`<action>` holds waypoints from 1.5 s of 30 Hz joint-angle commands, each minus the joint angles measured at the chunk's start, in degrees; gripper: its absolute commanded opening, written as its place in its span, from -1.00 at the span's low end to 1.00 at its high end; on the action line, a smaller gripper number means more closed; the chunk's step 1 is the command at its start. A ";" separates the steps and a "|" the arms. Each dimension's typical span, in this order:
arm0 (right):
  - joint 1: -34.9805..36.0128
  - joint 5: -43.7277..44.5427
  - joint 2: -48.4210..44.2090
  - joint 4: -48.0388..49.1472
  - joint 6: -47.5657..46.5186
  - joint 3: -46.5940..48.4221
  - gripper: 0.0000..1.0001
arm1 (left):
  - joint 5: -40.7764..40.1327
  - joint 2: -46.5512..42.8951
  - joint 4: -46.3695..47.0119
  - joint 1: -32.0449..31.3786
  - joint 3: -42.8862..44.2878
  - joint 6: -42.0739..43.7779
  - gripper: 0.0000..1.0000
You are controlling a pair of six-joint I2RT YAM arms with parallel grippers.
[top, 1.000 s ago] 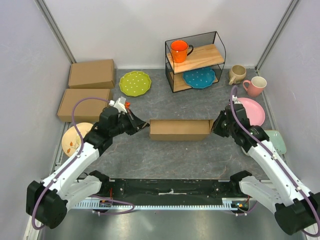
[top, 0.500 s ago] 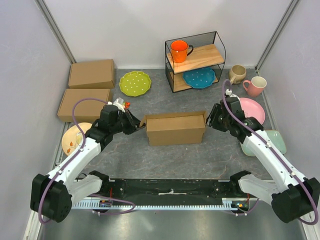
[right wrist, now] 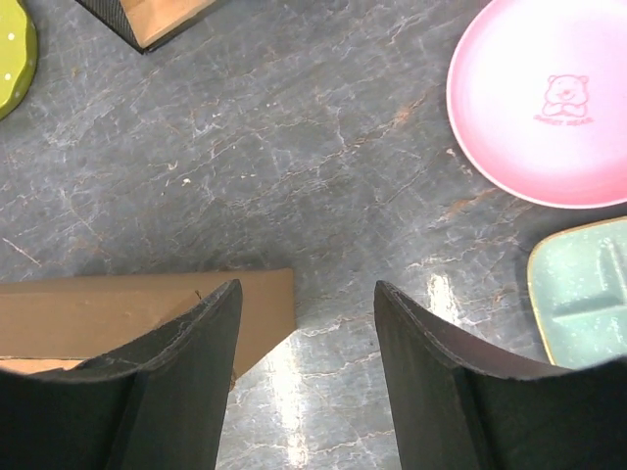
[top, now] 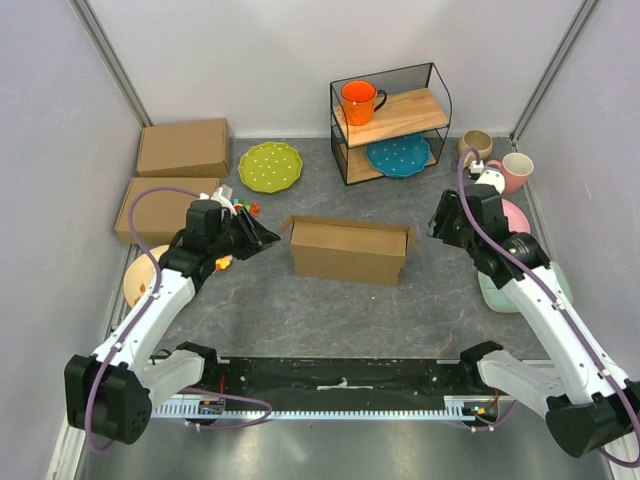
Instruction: Fold the paper box
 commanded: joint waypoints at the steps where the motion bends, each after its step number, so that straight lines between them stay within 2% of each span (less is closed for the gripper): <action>1: -0.16 0.65 -6.93 3.12 -2.49 1.24 0.29 | -2.82 -0.57 -2.61 0.94 2.68 4.36 -0.17; 5: -0.16 -11.98 -11.61 9.04 -3.45 -2.19 0.34 | -5.20 -1.80 -3.66 1.73 2.41 4.45 -0.14; 10: -0.16 -20.99 -11.79 9.31 -6.62 -3.77 0.34 | -10.20 -6.63 -3.93 2.26 1.19 4.28 -0.14; 17: -0.08 -23.45 -11.00 6.93 -11.10 -5.88 0.29 | -14.78 -16.56 -0.50 2.35 -1.80 6.73 -0.14; 26: 1.15 -23.28 -7.58 7.19 -12.51 -6.76 0.11 | -16.63 -17.19 0.02 2.26 0.39 11.48 -0.16; 31: 1.86 -21.96 -5.11 8.77 -11.98 -7.11 -0.03 | -12.86 -17.10 3.54 2.35 -0.75 11.75 -0.20; 36: 2.47 -21.00 -3.53 10.01 -11.46 -7.11 -0.23 | -6.72 -18.50 13.11 2.35 -5.14 12.72 -0.20; 39: 2.82 -20.47 -3.09 10.01 -11.37 -7.11 -0.28 | -3.20 -18.94 19.33 2.35 -8.13 13.07 -0.20; 45: 3.00 -18.97 -2.83 9.75 -11.63 -7.11 -0.35 | -0.99 -19.47 24.09 2.18 -11.12 16.67 -0.18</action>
